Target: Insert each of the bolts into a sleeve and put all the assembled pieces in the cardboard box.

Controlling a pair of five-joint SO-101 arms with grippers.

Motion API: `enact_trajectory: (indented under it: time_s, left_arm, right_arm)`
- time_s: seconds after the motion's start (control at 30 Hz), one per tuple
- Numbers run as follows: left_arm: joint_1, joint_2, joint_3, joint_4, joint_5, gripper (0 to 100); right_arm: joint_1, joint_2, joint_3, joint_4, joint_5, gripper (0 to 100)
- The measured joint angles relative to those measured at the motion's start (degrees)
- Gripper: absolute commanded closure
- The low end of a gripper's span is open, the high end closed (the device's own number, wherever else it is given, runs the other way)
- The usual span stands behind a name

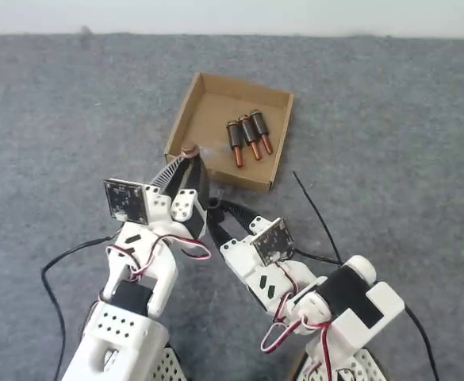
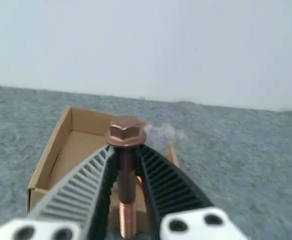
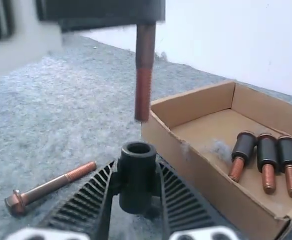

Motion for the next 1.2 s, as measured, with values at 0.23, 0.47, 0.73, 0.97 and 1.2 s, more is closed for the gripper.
enact_trajectory:
  time_s: [0.23, 0.47, 0.73, 0.97, 1.2]
  left_arm:
    - [2.0, -4.9, 0.0, 8.5, 3.4, 99]
    - [2.1, -11.3, 0.0, 15.8, 3.4, 99]
    - [2.3, -13.2, 0.8, 17.3, 3.6, 99]
    - [2.3, -13.2, 3.5, 13.8, 3.7, 99]
    - [2.3, -13.2, 3.7, 12.8, 3.7, 99]
  right_arm:
    - [-0.1, 0.4, 0.0, 0.0, 0.0, 99.2]
    - [-0.1, 0.4, 0.0, 0.0, 0.0, 99.2]
    - [-0.2, 0.7, 0.0, 0.0, 0.0, 99.2]
    - [-0.2, 1.0, 0.0, 0.0, 2.6, 99.2]
    - [-0.2, 1.0, 0.0, 0.0, 3.0, 99.2]
